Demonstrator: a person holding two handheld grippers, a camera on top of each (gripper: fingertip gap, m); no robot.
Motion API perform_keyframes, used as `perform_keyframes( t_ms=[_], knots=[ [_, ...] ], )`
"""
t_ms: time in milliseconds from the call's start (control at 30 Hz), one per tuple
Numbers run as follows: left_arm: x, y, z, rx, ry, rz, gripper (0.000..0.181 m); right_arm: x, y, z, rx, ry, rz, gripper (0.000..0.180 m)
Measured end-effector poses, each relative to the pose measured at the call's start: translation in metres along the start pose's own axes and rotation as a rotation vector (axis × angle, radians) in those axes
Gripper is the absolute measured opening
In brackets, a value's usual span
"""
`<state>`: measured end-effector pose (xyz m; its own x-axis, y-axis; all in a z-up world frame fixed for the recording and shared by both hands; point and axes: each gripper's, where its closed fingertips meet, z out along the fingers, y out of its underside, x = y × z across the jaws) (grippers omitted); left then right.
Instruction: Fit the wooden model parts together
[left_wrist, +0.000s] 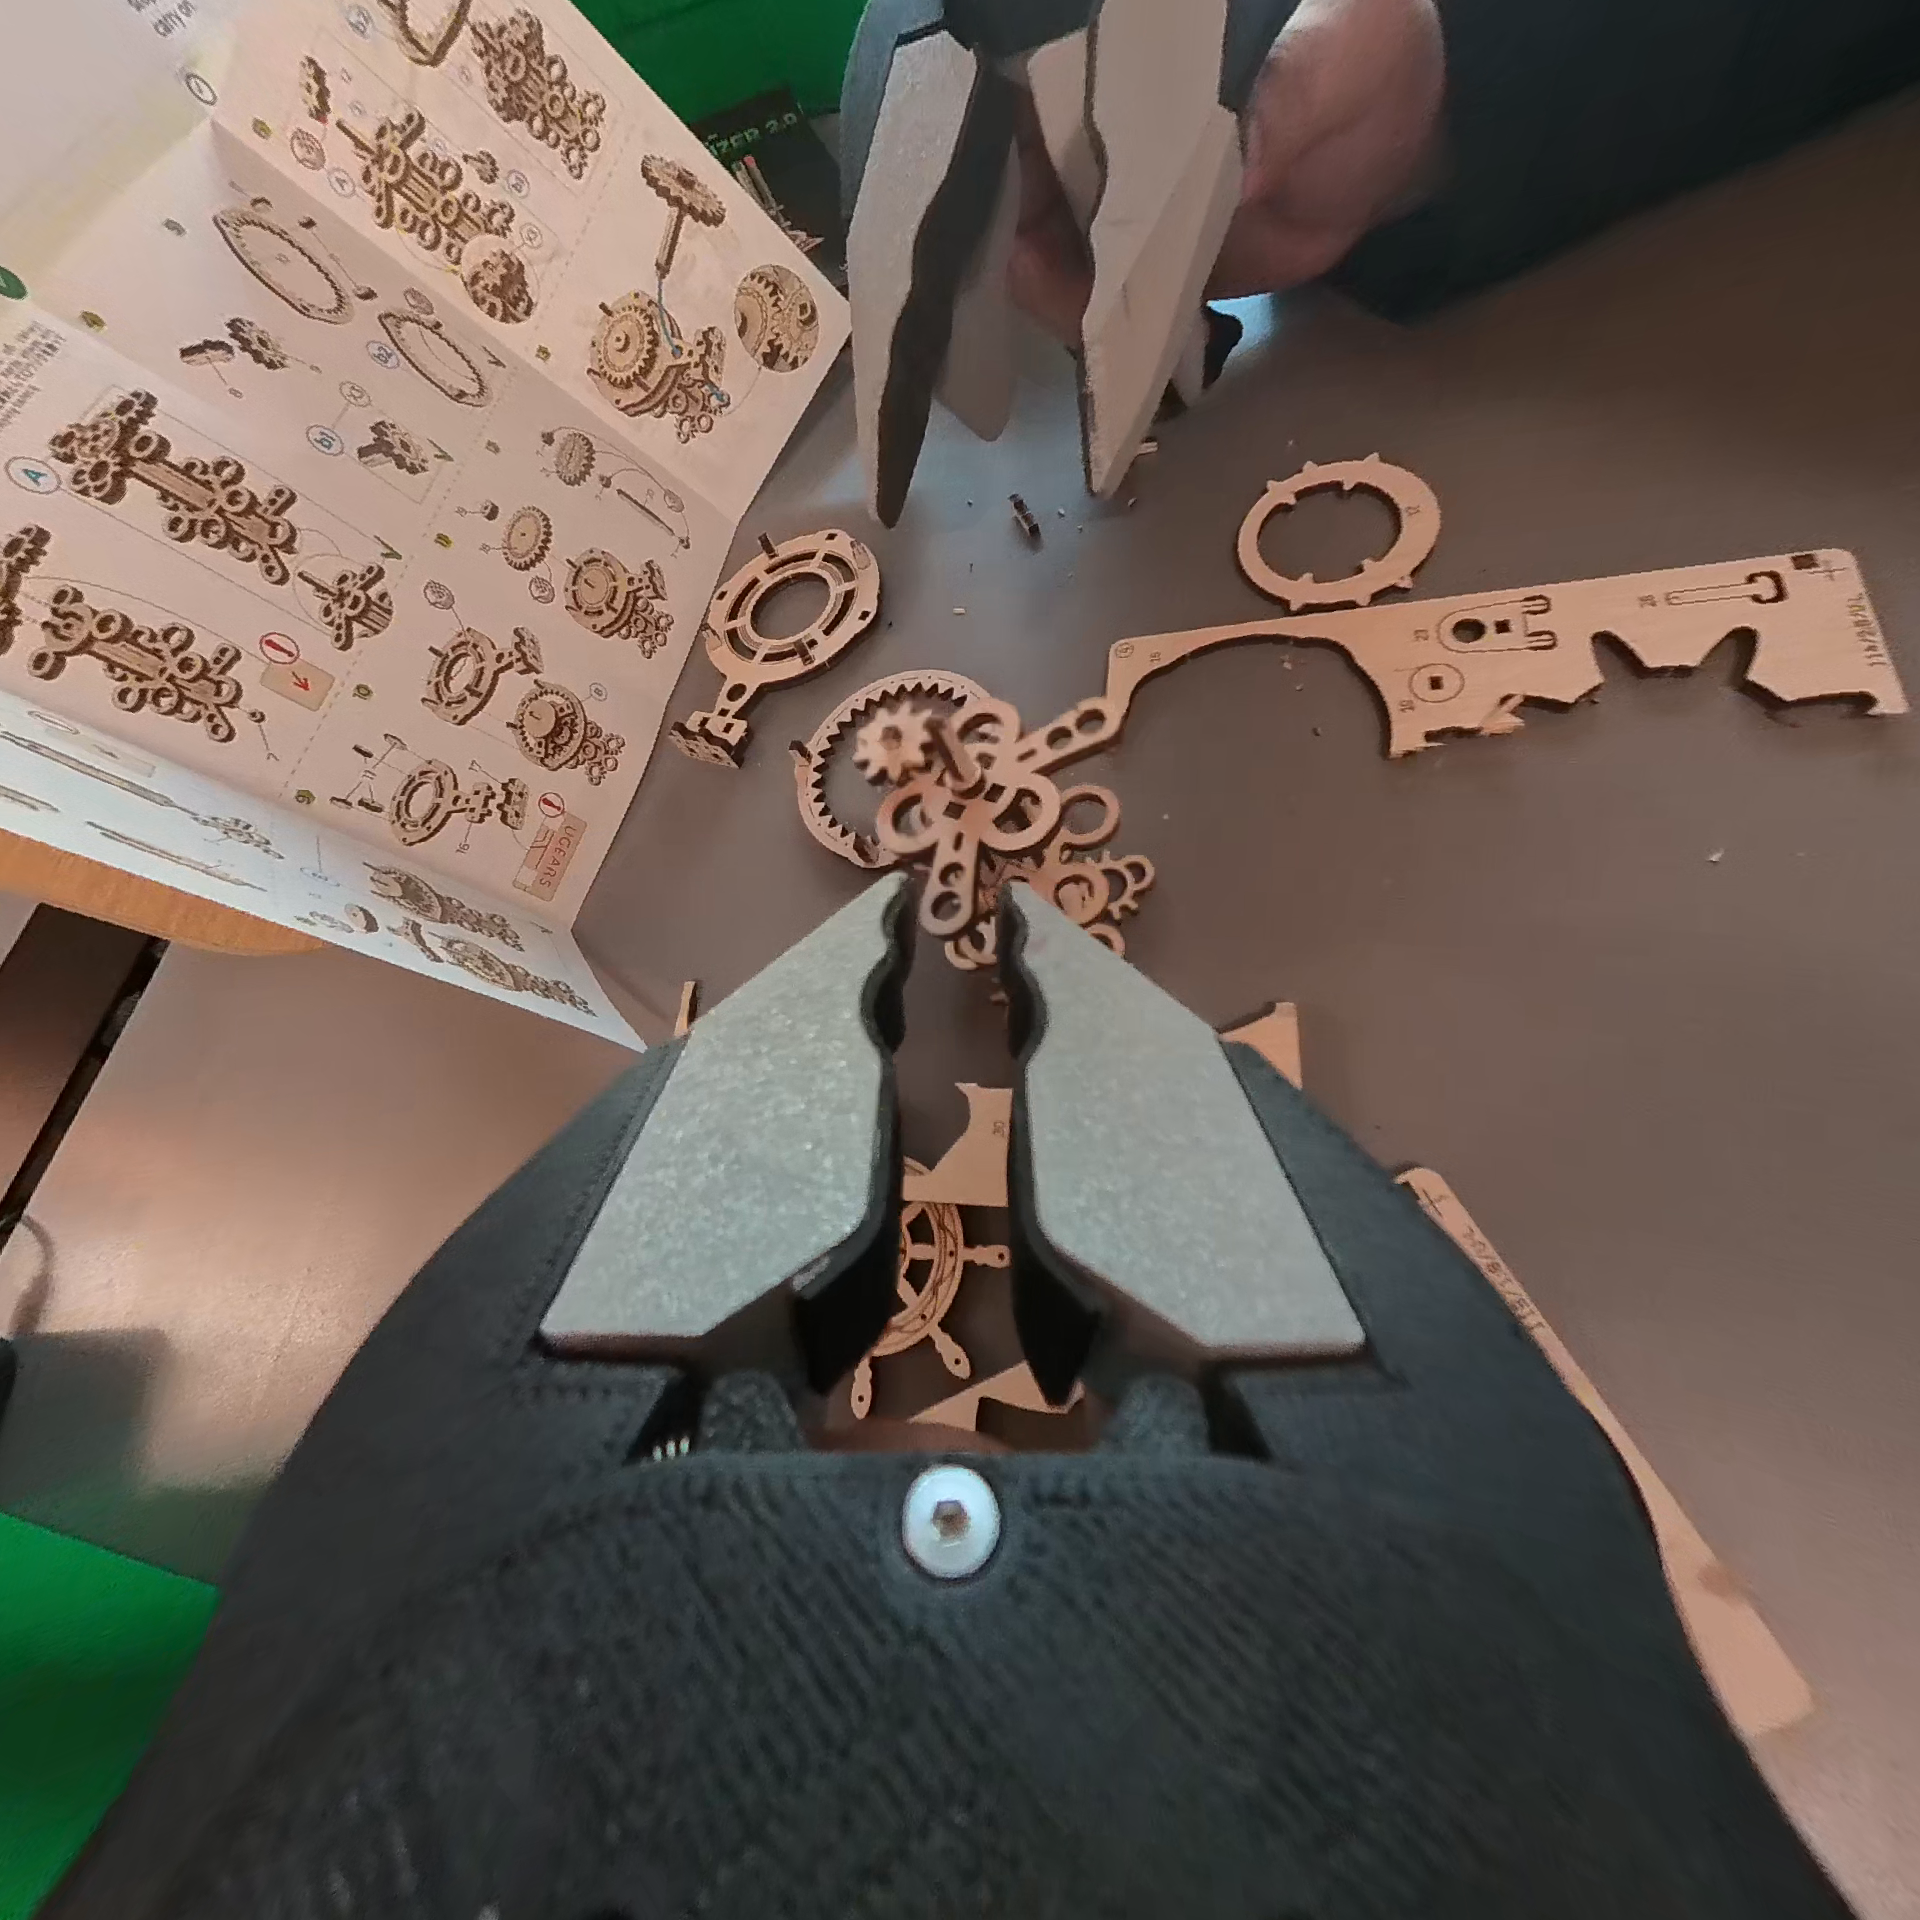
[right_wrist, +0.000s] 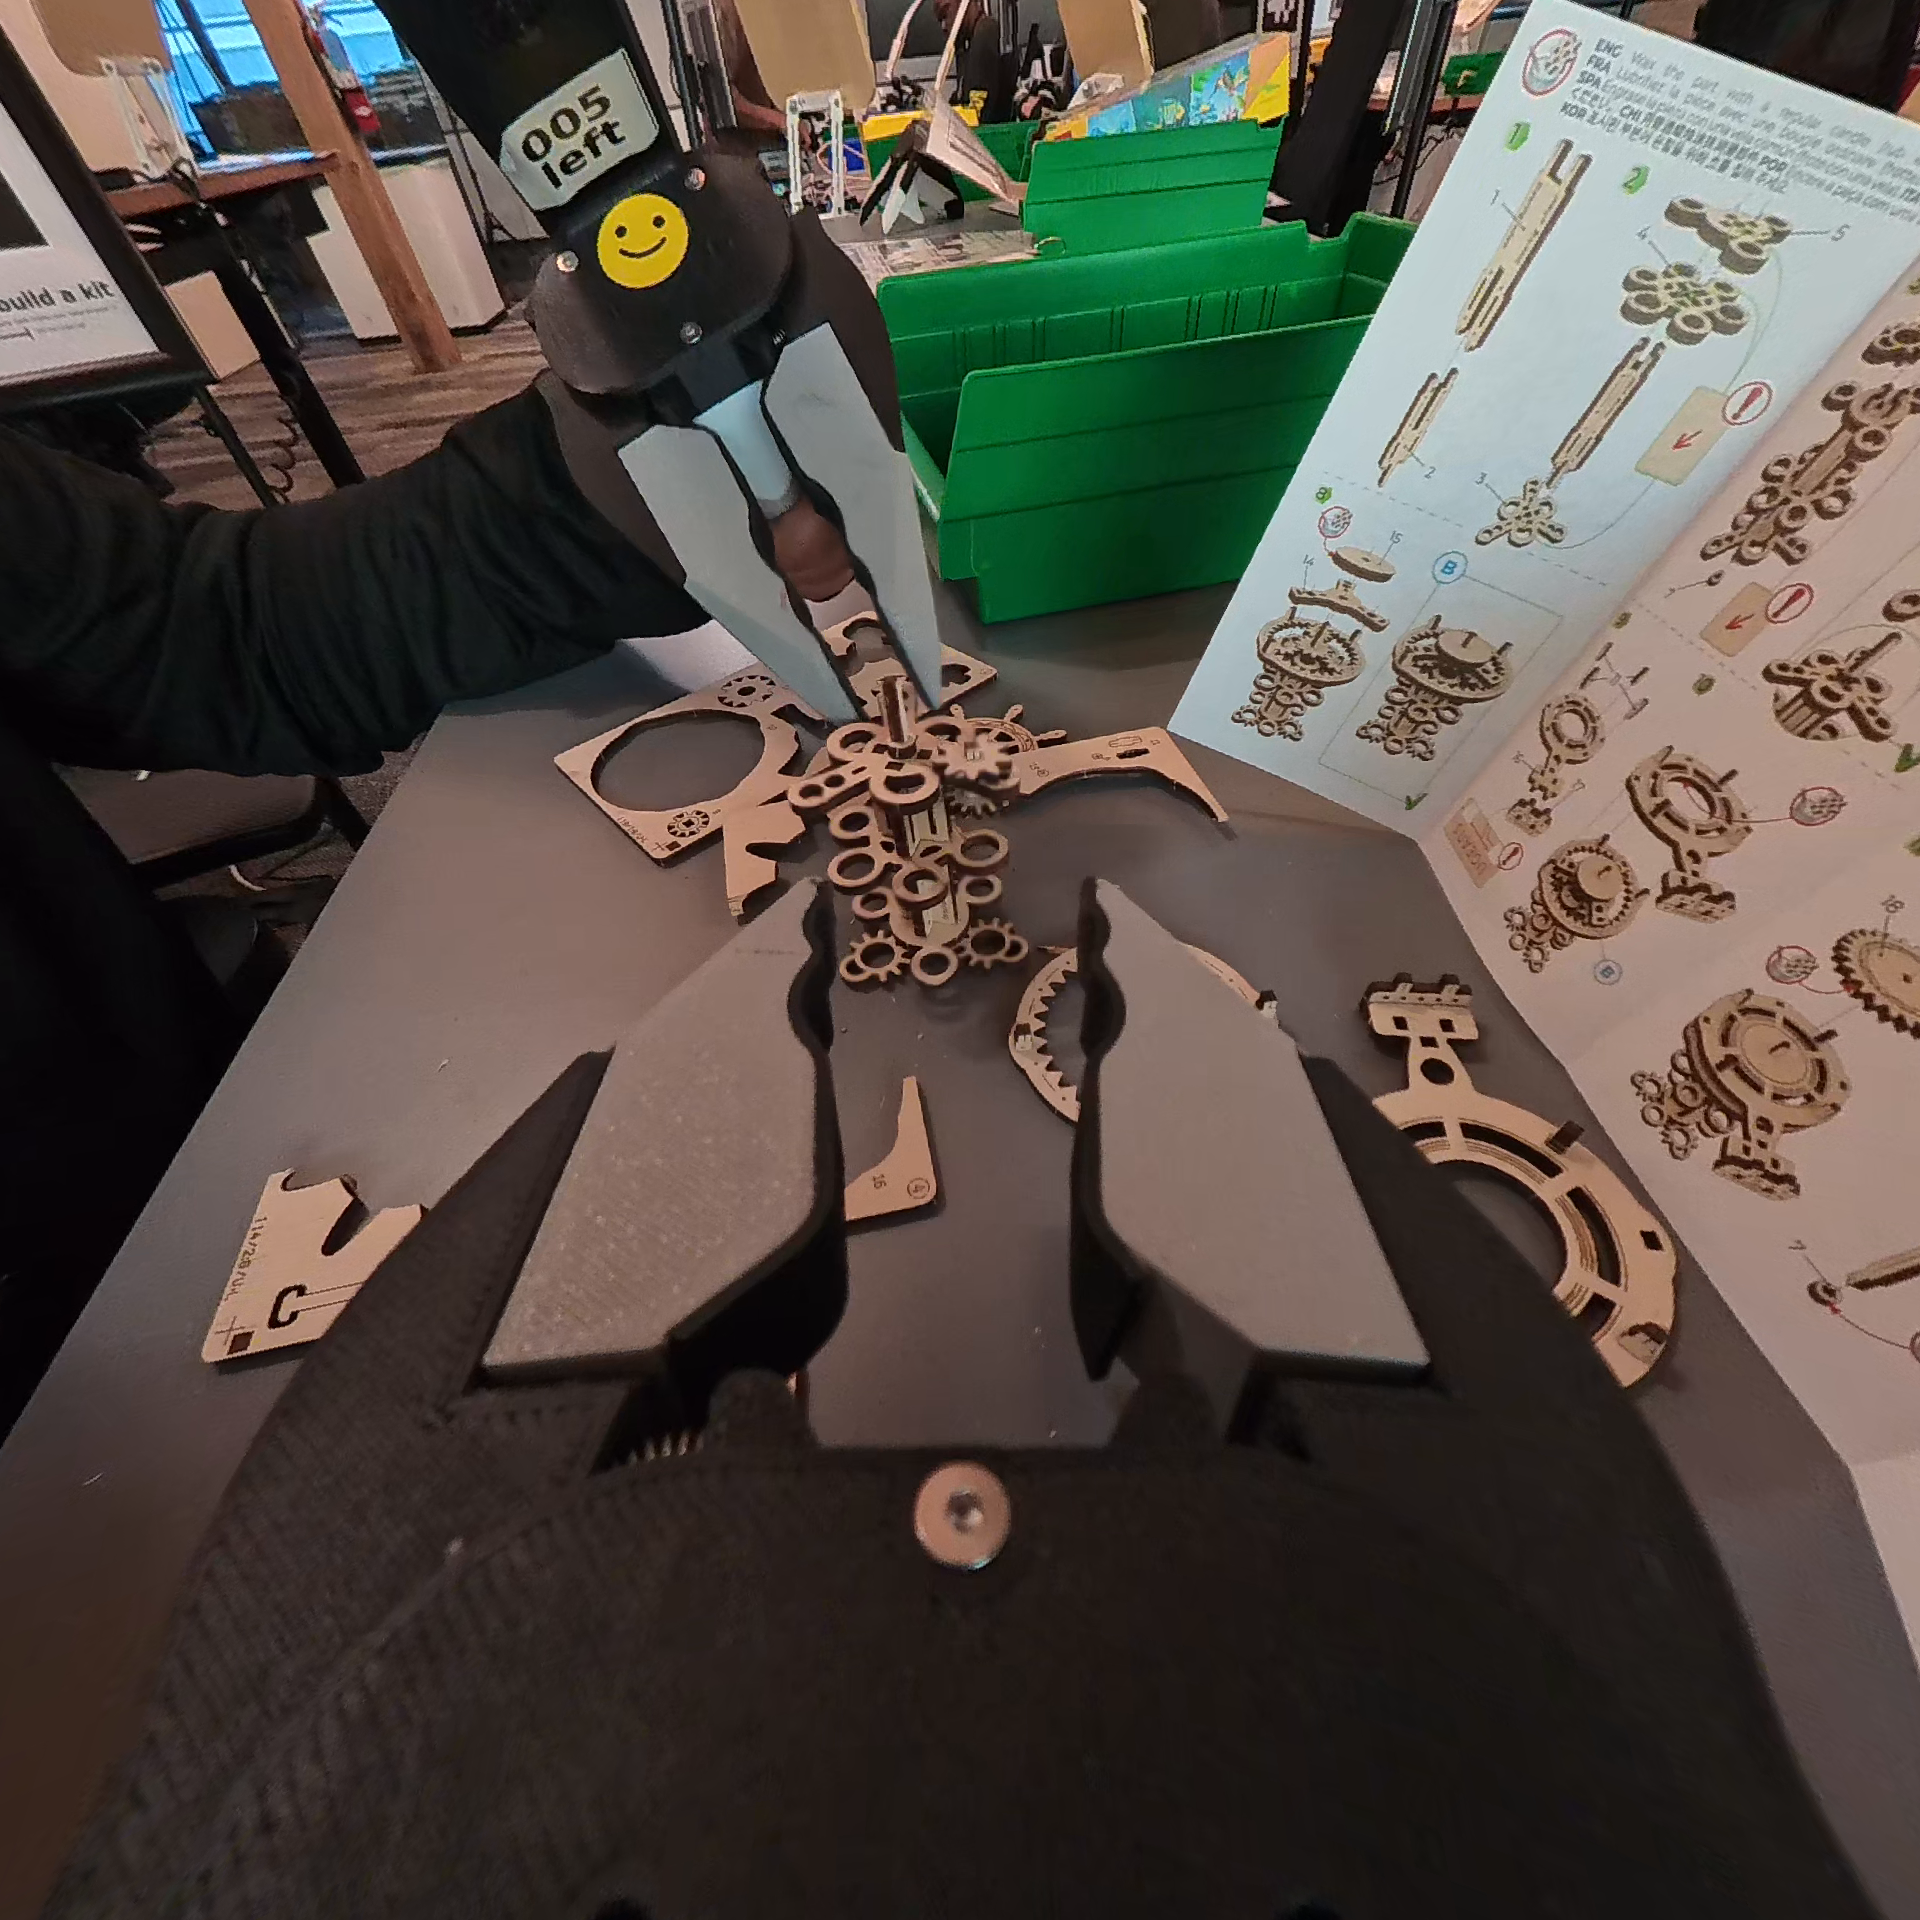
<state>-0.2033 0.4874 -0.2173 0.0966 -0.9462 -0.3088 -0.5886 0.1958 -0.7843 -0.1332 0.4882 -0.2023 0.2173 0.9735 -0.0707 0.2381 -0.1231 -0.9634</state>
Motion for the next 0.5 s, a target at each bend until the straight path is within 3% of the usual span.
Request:
perform_keyframes(
  t_ms=[500],
  knots=[
    [-0.004,0.0011,-0.0057,0.004,-0.004,-0.017,0.019,0.0013,-0.0003,-0.0015,0.003,0.006,-0.001,0.043]
  ],
)
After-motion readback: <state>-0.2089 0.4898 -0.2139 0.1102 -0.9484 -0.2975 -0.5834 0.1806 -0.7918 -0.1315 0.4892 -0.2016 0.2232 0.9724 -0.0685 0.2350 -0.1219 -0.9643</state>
